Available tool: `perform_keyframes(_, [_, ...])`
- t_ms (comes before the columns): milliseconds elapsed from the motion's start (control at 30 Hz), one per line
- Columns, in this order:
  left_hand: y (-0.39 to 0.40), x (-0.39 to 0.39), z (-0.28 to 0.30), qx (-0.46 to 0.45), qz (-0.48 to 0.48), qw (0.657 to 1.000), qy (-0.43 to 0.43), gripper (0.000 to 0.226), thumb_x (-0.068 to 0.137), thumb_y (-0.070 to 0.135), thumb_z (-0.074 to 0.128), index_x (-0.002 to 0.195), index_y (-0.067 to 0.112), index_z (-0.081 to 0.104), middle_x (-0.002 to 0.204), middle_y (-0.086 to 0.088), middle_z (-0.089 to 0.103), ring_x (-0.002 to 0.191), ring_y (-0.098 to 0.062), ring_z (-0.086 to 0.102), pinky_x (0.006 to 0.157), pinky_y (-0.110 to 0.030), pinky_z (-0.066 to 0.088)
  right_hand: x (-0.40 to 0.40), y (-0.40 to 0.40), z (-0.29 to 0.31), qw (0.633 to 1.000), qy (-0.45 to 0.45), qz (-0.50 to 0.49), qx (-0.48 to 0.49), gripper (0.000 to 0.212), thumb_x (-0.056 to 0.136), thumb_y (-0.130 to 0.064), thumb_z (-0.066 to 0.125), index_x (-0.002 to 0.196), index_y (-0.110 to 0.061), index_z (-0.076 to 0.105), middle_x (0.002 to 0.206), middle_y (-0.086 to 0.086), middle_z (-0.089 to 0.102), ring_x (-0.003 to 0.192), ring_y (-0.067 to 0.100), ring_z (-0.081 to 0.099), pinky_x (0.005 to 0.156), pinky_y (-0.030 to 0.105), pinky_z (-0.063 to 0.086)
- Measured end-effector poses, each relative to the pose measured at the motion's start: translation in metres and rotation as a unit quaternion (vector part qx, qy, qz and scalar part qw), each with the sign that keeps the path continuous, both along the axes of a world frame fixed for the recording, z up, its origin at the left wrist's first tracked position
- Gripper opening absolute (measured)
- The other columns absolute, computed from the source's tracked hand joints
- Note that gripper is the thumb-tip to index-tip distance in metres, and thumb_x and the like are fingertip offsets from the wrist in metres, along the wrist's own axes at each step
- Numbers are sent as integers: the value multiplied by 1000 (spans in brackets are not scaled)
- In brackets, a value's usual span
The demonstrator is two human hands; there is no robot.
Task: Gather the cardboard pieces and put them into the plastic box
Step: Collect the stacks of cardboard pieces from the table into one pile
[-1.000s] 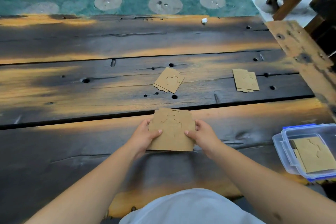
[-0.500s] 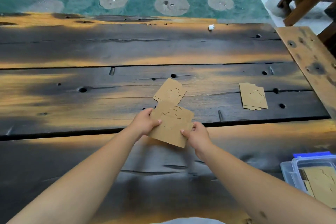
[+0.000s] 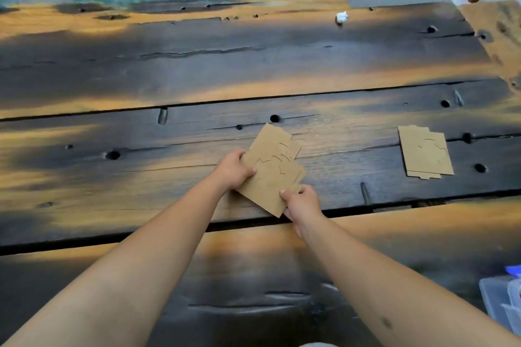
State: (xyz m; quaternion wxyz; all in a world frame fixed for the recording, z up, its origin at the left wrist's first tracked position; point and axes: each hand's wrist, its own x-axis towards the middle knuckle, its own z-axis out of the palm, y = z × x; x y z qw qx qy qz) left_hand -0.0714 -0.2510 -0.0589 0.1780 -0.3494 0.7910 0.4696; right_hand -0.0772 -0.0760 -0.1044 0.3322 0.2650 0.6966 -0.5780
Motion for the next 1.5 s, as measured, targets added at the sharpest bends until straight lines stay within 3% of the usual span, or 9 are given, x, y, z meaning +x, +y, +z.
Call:
perform_keyframes(167, [-9, -9, -22, -1, 23, 1000, 3, 52, 85, 22, 70, 132, 19, 49, 114, -1, 58, 101, -22, 55, 88, -32, 46, -11, -15, -13, 998, 22, -4, 53, 15, 82, -19, 69, 91, -24, 59, 99, 2, 70, 91, 23, 67, 84, 47, 58])
perform_keyframes(333, [-1, -3, -34, 16, 95, 995, 20, 39, 83, 18, 71, 118, 19, 54, 117, -8, 65, 105, -26, 61, 95, -41, 50, -25, -13, -7, 997, 35, 26, 59, 12, 84, -16, 65, 90, -25, 60, 97, -2, 69, 87, 16, 65, 65, 30, 51])
perform_keyframes(567, [47, 43, -42, -35, 101, 994, 16, 44, 86, 28, 66, 125, 17, 50, 123, -8, 58, 110, -26, 57, 90, -32, 44, -19, 17, 4, 985, 48, 126, 112, 18, 85, -14, 66, 91, -27, 54, 115, 9, 61, 99, 27, 62, 92, 46, 53])
perform_keyframes(700, [45, 43, -35, -59, 52, 997, 19, 51, 85, 25, 68, 132, 17, 49, 127, -10, 49, 114, -26, 53, 97, -34, 40, 4, 24, 5, 991, 28, 79, 100, 17, 84, -13, 66, 87, -24, 54, 107, 8, 67, 96, 26, 64, 90, 49, 54])
perform_keyframes(900, [14, -15, -18, -101, -137, 985, 14, 70, 82, 21, 71, 143, 10, 39, 141, -16, 35, 130, -29, 41, 109, -27, 26, 14, 1, 7, 998, -33, -53, -6, 27, 85, -7, 65, 108, -12, 53, 112, 12, 67, 102, 30, 65, 95, 51, 53])
perform_keyframes(1033, [-2, -58, -17, -111, -243, 964, -11, 71, 83, 24, 71, 144, 12, 38, 155, -18, 18, 141, -33, 28, 113, -32, 23, 8, -17, 11, 978, -95, -160, -93, 28, 88, -1, 62, 113, -11, 53, 110, 8, 68, 98, 25, 66, 97, 46, 53])
perform_keyframes(1167, [-10, -78, -29, -143, -318, 937, -26, 68, 84, 28, 69, 143, 10, 39, 146, -15, 33, 132, -36, 37, 108, -38, 33, -3, -31, 13, 961, -120, -214, -124, 34, 89, -1, 61, 119, -13, 53, 112, 7, 69, 97, 22, 67, 84, 36, 55])
perform_keyframes(1333, [-18, -69, -43, -206, -328, 922, -10, 77, 82, 31, 69, 148, 24, 31, 148, -9, 33, 131, -33, 35, 110, -44, 34, -8, -36, 13, 961, -143, -211, -109, 39, 86, -6, 67, 118, -20, 52, 110, 2, 70, 94, 19, 67, 62, 27, 45])
perform_keyframes(1500, [-23, -53, -42, -163, -265, 949, -49, 92, 73, 36, 78, 147, 16, 27, 136, -19, 45, 122, -35, 46, 100, -37, 38, -9, -31, 12, 978, -98, -174, -65, 40, 84, -11, 69, 118, -19, 50, 111, 5, 67, 92, 22, 66, 66, 32, 53])
